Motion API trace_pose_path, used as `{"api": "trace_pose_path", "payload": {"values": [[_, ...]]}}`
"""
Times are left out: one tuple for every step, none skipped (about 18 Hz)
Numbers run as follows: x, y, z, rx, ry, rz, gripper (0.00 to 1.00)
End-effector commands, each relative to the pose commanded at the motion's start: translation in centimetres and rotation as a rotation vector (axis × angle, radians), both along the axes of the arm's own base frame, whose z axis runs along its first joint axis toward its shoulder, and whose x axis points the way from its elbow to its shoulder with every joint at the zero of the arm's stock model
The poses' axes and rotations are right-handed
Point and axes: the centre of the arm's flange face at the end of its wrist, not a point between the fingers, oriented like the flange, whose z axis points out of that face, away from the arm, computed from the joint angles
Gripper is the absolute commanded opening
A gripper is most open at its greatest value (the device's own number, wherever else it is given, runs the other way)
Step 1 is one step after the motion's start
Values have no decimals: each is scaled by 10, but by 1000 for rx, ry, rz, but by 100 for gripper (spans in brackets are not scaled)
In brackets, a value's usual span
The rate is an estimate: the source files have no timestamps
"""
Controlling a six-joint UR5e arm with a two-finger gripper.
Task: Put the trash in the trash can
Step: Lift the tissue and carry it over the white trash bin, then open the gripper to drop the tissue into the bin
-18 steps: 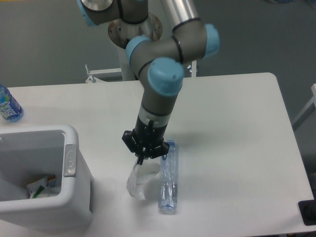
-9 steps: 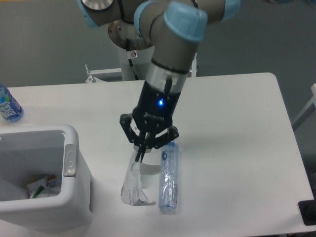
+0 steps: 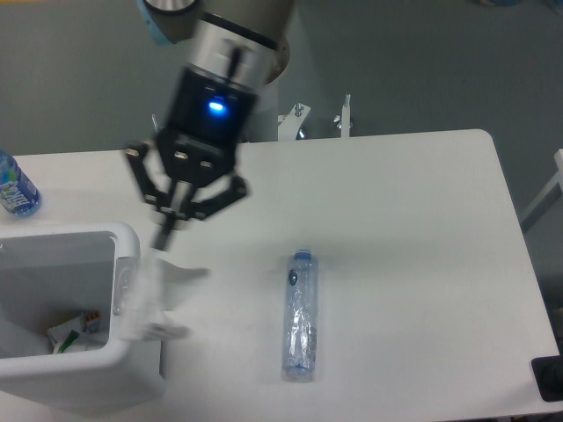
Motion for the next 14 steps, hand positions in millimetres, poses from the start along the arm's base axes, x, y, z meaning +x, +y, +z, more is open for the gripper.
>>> {"api": "trace_pose_path", "payload": {"values": [[4,3,-4,-6,-3,-10,0],[11,8,-9,-12,-8,-24,0],[15,12,-18,-23,-14,-34,6],[16,14,-22,-28,-16,-38,23],[16,13,-24,-32,-19,-39,53],[16,13,-23,-29,-14,-39,71],[16,14,-21,-25,-13,-38,76],[15,14,-19,-20,-7,-40,90],[15,14,-17,-16,-1,-44,99],[14,14,-17,-15,0,-43,100],[14,14,-17,-15,0,-43,100],[11,13,-17,-17,-2,-36,100],[4,11,-18,-19,-5,-22,100],[-11,6,-20,-22,-9,5,100]]}}
